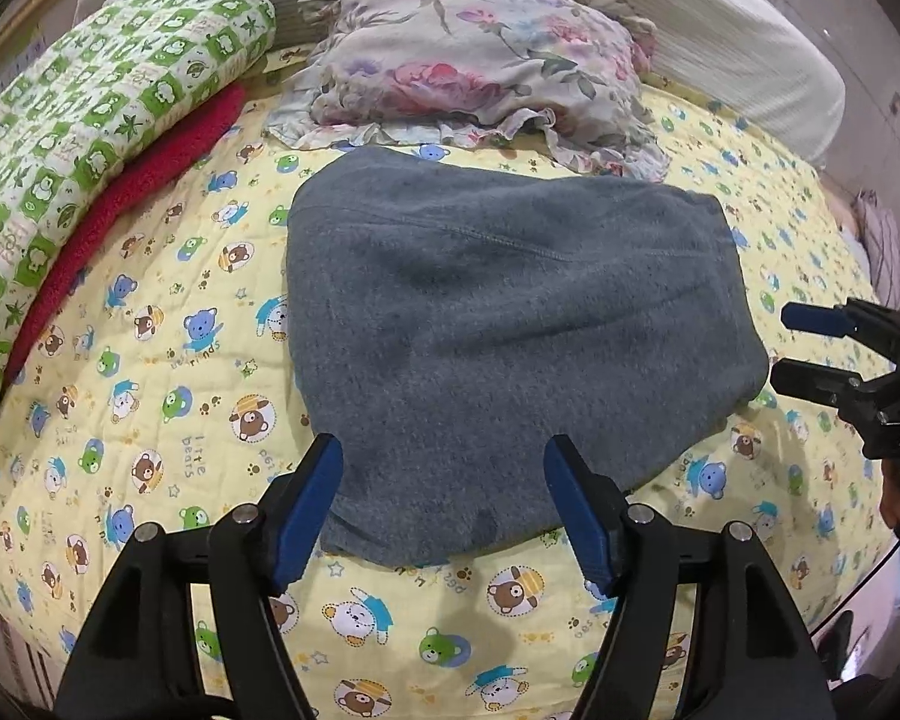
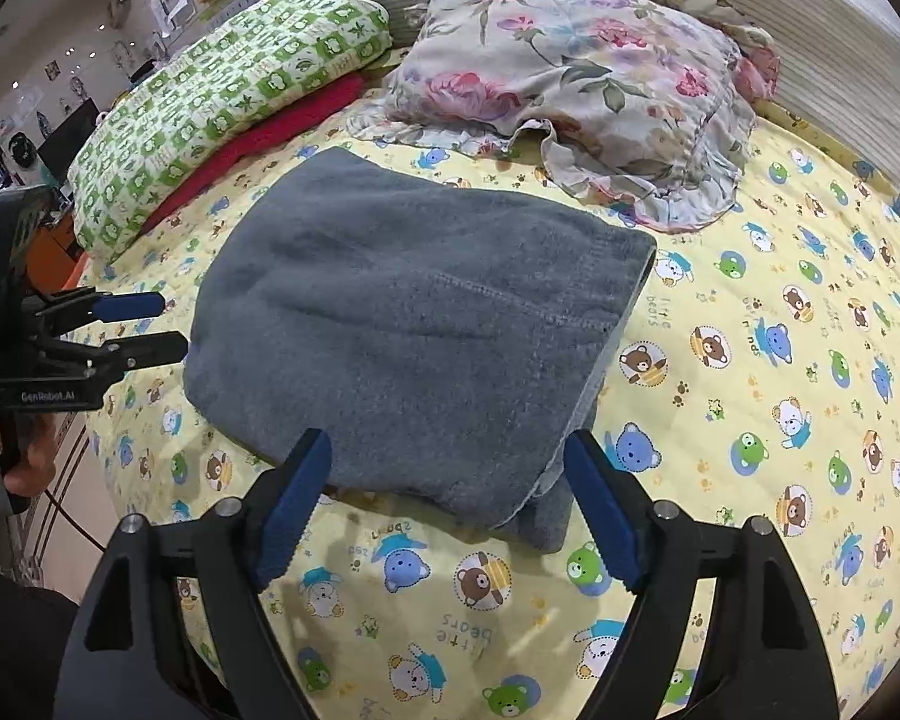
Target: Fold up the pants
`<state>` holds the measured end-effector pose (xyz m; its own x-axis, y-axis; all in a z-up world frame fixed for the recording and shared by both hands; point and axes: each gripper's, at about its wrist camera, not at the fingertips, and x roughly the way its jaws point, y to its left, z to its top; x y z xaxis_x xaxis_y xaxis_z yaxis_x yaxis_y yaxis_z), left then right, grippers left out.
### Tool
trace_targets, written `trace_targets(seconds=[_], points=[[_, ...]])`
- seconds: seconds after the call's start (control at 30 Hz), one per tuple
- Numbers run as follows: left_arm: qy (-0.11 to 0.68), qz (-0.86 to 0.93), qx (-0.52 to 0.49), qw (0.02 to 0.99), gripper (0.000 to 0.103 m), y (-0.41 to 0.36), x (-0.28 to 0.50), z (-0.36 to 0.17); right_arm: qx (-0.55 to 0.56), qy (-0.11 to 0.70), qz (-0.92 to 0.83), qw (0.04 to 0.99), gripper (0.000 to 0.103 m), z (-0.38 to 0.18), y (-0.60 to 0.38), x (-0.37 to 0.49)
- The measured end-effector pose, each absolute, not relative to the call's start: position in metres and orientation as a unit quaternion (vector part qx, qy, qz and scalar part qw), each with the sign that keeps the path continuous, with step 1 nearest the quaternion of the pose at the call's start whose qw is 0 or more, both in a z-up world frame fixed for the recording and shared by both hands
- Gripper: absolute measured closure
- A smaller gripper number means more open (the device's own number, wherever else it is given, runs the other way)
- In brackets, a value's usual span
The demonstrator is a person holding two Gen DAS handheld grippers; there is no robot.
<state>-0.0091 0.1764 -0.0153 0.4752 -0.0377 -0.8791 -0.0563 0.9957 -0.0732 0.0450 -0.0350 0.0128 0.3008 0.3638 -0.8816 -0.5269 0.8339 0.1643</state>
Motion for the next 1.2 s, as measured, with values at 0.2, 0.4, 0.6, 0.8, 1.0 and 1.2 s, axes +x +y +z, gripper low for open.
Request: trace_targets(seconds=[0.2, 0.4, 0.6, 0.8, 1.0, 1.2], points=[[0.515, 0.018, -0.012, 0.857, 0.026, 0.17, -0.012, -0.025, -0.093, 0.52, 0.282, 0.801, 0.022, 0.005, -0.035, 0.045], [0.511, 0.028, 0.003, 0.859, 0.022, 0.168, -0.018, -0.03, -0.111, 0.509, 0.281, 0.806, 0.022, 0.001, -0.032, 0.04], [0.505, 0.037, 0.009, 0.862, 0.02, 0.168, -0.019, -0.026, -0.136, 0.491, 0.292, 0.809, 0.017, 0.003, -0.024, 0.033], [0.493, 0.042, 0.011, 0.869, 0.019, 0.166, -0.022, -0.015, -0.151, 0.482, 0.308, 0.806, 0.017, 0.008, -0.016, 0.029], [0.491, 0.04, 0.013, 0.87, 0.019, 0.165, -0.02, -0.011, -0.162, 0.482, 0.316, 0.801, 0.016, 0.008, -0.01, 0.028], [0.492, 0.044, 0.014, 0.87, 0.019, 0.165, -0.019, -0.012, -0.158, 0.483, 0.316, 0.801, 0.016, 0.008, -0.007, 0.029]])
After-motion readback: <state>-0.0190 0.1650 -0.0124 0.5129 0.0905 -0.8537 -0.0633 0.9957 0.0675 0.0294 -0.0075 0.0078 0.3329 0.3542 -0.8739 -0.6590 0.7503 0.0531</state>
